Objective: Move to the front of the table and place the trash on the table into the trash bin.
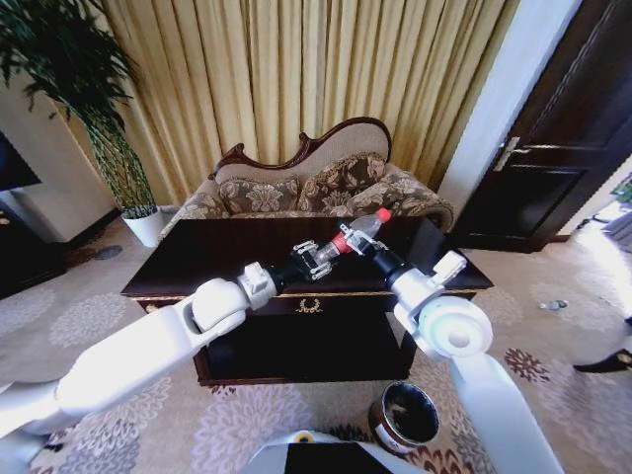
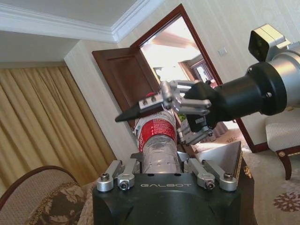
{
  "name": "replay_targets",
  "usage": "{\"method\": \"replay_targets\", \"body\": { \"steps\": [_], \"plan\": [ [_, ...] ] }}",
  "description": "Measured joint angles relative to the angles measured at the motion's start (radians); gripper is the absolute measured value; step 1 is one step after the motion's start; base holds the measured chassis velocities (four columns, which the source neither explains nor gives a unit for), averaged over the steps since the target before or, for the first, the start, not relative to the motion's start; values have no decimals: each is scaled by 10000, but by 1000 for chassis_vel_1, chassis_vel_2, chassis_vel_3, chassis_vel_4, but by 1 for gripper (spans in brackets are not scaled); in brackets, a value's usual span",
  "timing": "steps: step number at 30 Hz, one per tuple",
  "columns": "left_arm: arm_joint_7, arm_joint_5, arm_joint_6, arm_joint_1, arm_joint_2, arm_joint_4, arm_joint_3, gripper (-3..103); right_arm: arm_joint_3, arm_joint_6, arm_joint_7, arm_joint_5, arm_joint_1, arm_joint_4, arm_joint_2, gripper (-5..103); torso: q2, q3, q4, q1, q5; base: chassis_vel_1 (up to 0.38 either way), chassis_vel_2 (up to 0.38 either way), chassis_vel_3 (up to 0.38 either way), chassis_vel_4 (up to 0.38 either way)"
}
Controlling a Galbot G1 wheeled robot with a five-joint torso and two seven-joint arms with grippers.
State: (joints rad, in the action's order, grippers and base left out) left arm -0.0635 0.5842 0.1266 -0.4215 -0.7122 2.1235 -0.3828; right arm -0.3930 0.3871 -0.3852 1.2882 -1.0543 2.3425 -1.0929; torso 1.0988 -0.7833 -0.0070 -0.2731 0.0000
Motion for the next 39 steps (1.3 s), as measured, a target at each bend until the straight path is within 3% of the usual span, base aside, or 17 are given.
{"method": "replay_targets", "body": {
  "steps": [2, 4, 6, 14, 17, 19, 20, 21, 24, 26, 27, 33, 39],
  "plan": [
    [5, 12, 1, 32, 54, 6, 35, 36, 6, -24, 64, -90, -1, -20, -3, 79, 0, 0, 0, 0, 0, 0, 0, 0, 0],
    [11, 13, 2, 32, 66, 6, 49, 36, 22, -35, 101, -129, 0, -29, -7, 79, 0, 0, 0, 0, 0, 0, 0, 0, 0],
    [72, 14, 19, 3, 104, 42, 74, 36, 75, -67, 161, -254, -10, -44, -25, 68, 0, 0, 1, 0, 0, 0, 0, 0, 0],
    [457, 67, 285, -152, 69, 223, 125, 34, 100, -117, 278, -480, -111, -53, -48, 51, 0, 0, 0, 0, 0, 0, 0, 0, 0],
    [486, 199, 456, -166, 66, 249, 240, 50, 133, -159, 310, -515, -124, -87, -53, 41, 0, 0, 0, 0, -1, 0, 0, 0, 0],
    [486, 213, 485, -171, 65, 254, 255, 56, 138, -164, 313, -525, -124, -94, -54, 41, 0, 0, 0, 0, 0, 0, 0, 0, 0],
    [487, 322, 620, -241, 62, 281, 346, 61, 151, -171, 320, -558, -141, -106, -62, 35, 0, 0, 0, 0, 0, 0, 0, 0, 0],
    [487, 322, 620, -241, 62, 281, 346, 61, 151, -171, 320, -558, -141, -106, -62, 35, 0, 0, 0, 0, 0, 0, 0, 0, 0],
    [525, 227, 668, -461, 93, 313, 451, 77, 127, -174, 318, -691, -222, -113, -76, 32, 0, 0, 0, 0, 0, 0, 0, 0, 0],
    [533, 146, 647, -533, 113, 334, 480, 77, 88, -174, 323, -727, -248, -114, -78, 31, 0, 0, 0, 0, 0, 0, 0, 0, 0],
    [562, 112, 659, -638, 135, 438, 519, 88, 42, -174, 327, -744, -263, -116, -80, 31, 0, 0, 0, 0, 0, 0, 0, 0, 0],
    [651, 95, 771, -933, 277, 735, 720, 100, -54, -191, 309, -852, -193, -257, -74, 30, 0, 0, 0, 0, 0, 0, 0, 0, 0],
    [698, 182, 906, -1388, 603, 1043, 1253, 100, -245, -270, 207, -928, -131, -430, -88, 30, 0, 0, 1, 0, -1, 0, 0, 0, 0]
  ]
}}
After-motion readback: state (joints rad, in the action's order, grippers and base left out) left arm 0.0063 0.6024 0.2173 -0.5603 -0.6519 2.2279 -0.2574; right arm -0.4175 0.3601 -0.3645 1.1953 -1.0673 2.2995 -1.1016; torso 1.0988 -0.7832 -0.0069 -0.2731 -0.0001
